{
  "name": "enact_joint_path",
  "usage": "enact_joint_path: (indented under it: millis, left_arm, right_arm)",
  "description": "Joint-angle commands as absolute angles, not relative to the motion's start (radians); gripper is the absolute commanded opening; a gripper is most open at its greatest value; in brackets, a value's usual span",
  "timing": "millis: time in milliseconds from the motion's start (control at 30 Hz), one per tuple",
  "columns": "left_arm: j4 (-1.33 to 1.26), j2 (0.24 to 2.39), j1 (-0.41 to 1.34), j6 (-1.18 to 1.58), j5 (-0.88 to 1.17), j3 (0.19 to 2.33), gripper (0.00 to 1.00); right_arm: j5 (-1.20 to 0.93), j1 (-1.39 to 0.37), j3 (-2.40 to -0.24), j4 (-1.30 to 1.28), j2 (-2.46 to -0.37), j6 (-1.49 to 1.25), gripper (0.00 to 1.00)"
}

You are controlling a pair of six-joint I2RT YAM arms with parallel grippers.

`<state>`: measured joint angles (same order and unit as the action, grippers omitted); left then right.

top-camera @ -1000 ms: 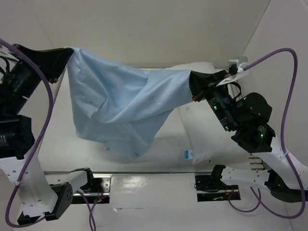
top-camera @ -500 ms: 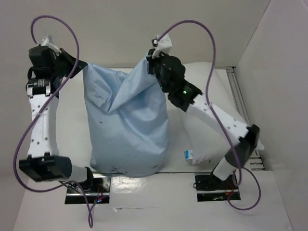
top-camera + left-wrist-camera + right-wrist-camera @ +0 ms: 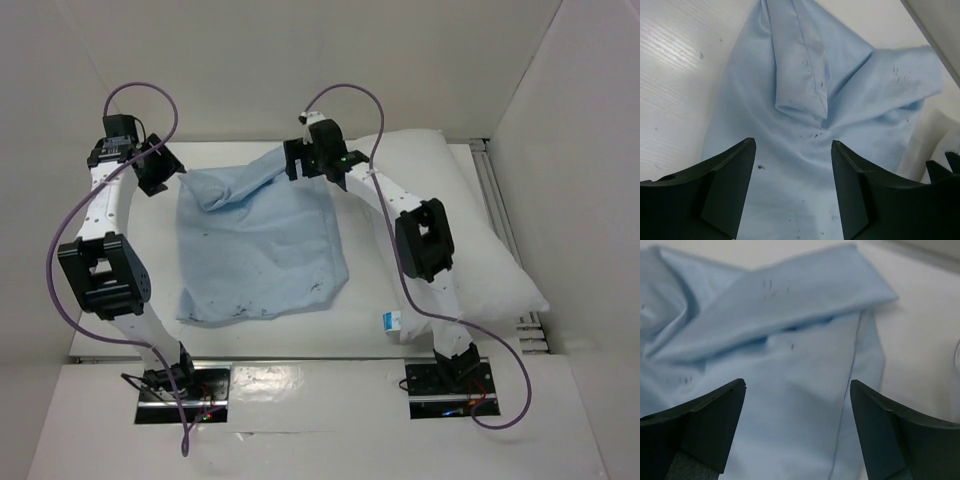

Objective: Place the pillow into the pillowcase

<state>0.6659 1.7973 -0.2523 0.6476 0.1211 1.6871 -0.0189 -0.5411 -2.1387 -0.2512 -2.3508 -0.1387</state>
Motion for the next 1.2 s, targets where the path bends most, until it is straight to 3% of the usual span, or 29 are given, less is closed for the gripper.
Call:
enact_joint_path:
  millis: [0,133,200,400,633,800,900,933,1000,1067,1167]
  left_arm:
    - [0.666,1.684,-0.229,0.583,0.057,1.671,0.74]
    - [0.666,1.603,-0.155,0.529,0.109,1.544,0.62]
    - [0.666,1.577,-0.120,0.529,0.136,1.476,0.60]
    - [0.666,1.499,0.015,0.592,0.095,1.186,0.66]
    - [0.655,1.398,-0.072,0.690,-0.021,0.951,0.68]
    - [0.634,1.393,-0.155,0.699,-0.008,0.878,0.68]
    - [0.621,1.437,-0.202,0.718,0.064,0.853,0.68]
    - [0.609,1.448,-0.213,0.718,0.089,0.844,0.68]
    - [0.588,1.469,-0.232,0.732,0.141,0.830,0.64]
    - [0.575,1.480,-0.241,0.732,0.150,0.830,0.60]
    - [0.575,1.450,-0.241,0.718,0.172,0.830,0.55]
  right_arm:
    - [-0.067,-0.535,-2.014,-0.238,-2.093,-0.201,0.93]
    - [-0.042,-0.560,-1.766,-0.313,-1.880,-0.222,0.93]
    - [0.012,-0.589,-1.584,-0.313,-1.804,-0.245,0.93]
    - [0.051,-0.679,-1.265,-0.411,-1.608,-0.416,0.96]
    - [0.051,-0.779,-1.140,-0.411,-1.617,-0.520,0.96]
    - [0.061,-0.788,-1.082,-0.380,-1.683,-0.545,0.79]
    - [0.061,-0.788,-1.081,-0.368,-1.709,-0.545,0.56]
    - [0.061,-0.788,-1.094,-0.359,-1.709,-0.534,0.35]
    - [0.093,-0.788,-1.124,-0.385,-1.718,-0.523,0.14]
    - [0.148,-0.788,-1.176,-0.402,-1.718,-0.503,0.00]
    - [0.253,-0.776,-1.276,-0.451,-1.698,-0.453,0.00]
